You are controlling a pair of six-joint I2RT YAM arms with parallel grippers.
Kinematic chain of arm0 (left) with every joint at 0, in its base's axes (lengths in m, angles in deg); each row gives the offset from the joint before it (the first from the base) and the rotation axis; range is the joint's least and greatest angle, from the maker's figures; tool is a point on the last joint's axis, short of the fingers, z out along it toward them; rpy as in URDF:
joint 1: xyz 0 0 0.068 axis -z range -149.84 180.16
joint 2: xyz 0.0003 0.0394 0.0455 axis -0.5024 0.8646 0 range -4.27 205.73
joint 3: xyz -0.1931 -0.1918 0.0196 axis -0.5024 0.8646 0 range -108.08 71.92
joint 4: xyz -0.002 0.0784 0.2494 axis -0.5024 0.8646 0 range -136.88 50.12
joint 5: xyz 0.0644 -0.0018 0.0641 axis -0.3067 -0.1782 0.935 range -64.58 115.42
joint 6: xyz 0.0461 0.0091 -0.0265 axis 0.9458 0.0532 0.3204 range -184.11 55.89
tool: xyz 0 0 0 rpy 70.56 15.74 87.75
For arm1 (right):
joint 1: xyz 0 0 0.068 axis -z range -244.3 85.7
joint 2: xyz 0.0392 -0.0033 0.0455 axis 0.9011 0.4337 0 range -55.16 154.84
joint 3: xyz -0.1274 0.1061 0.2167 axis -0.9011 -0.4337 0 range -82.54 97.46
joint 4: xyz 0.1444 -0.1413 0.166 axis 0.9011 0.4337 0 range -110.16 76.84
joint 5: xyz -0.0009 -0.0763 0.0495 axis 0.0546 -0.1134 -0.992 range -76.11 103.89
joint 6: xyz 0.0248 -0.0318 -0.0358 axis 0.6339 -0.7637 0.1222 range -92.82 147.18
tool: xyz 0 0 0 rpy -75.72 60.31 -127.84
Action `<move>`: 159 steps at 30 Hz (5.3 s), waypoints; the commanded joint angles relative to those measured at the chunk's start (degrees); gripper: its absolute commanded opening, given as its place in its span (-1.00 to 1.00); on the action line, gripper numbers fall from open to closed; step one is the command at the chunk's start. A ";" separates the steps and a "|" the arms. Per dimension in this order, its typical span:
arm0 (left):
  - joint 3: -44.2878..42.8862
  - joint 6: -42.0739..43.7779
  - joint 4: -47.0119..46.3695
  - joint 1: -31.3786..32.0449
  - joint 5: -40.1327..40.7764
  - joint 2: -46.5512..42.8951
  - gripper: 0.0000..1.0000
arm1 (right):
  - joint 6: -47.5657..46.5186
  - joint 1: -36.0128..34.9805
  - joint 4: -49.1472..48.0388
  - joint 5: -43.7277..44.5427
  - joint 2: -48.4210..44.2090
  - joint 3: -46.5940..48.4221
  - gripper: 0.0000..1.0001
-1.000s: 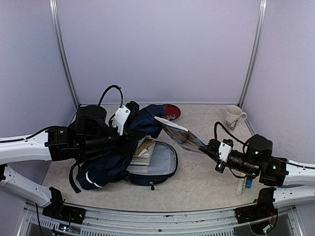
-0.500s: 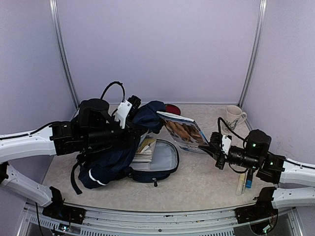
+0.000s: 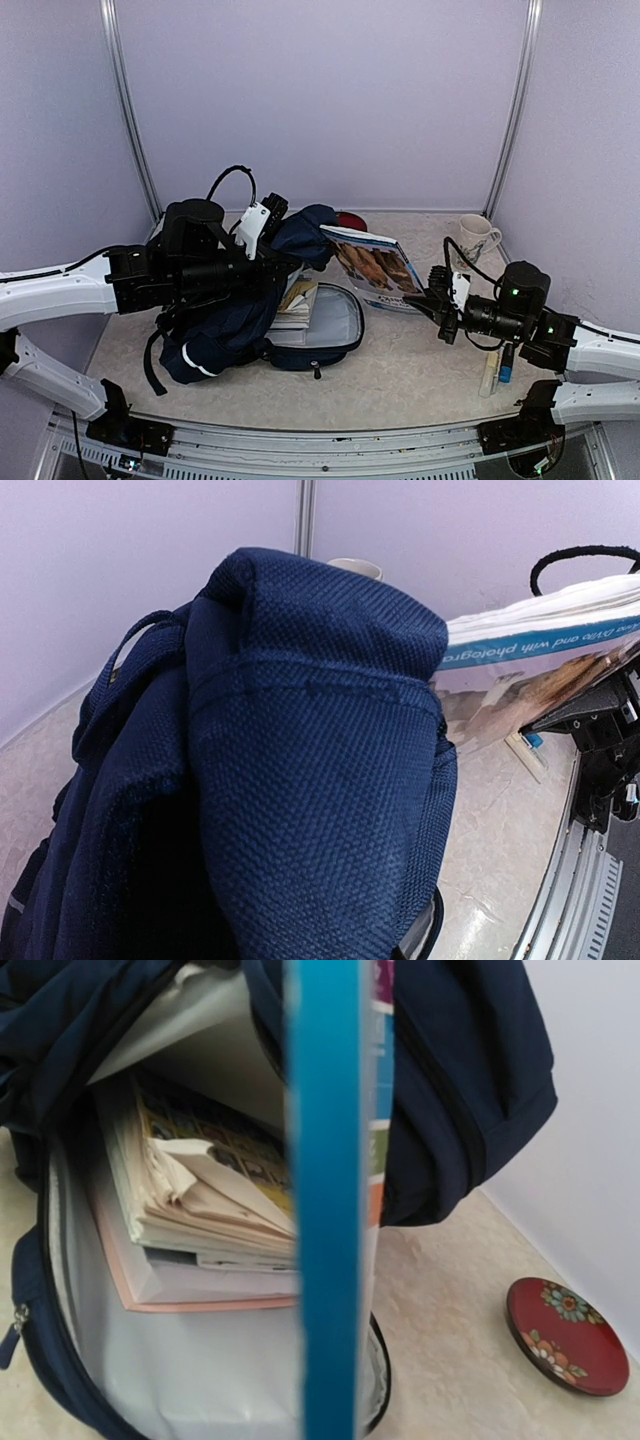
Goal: Pack the student bag
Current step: Pick up the largest pocket of the bag, then zip the student bag into the largest pocket of the bag, then hold the largest pocket of the student bag, then zip the student bag into the largest pocket of the bag.
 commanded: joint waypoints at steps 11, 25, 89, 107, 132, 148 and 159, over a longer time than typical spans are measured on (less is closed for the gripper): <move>-5.91 -2.03 -7.29 -0.81 6.88 -0.01 -1.00 | -0.46 1.17 -8.50 1.68 -1.64 2.34 -1.00; -1.35 -2.19 -7.84 1.04 11.01 -7.48 -1.00 | -3.15 1.11 12.04 4.48 -3.26 15.87 -1.00; -8.26 -17.70 10.17 -7.28 2.93 3.91 -1.00 | -10.91 21.76 19.26 -14.36 3.28 15.42 -1.00; -0.77 -5.65 -1.72 -5.39 2.49 -3.91 -1.00 | -16.42 0.69 7.67 -0.85 -4.61 10.58 -1.00; 2.04 12.98 -12.25 -2.15 -7.80 -10.12 -1.00 | -48.08 -10.41 -5.35 29.36 16.27 9.99 -1.00; 5.26 15.93 -13.01 -1.51 -10.54 -11.71 -1.00 | -40.83 -4.41 -11.00 17.81 21.41 18.19 -1.00; 6.97 17.52 -14.46 -1.60 -15.58 -13.54 -1.00 | -41.81 -5.17 -26.33 27.80 41.16 21.63 -1.00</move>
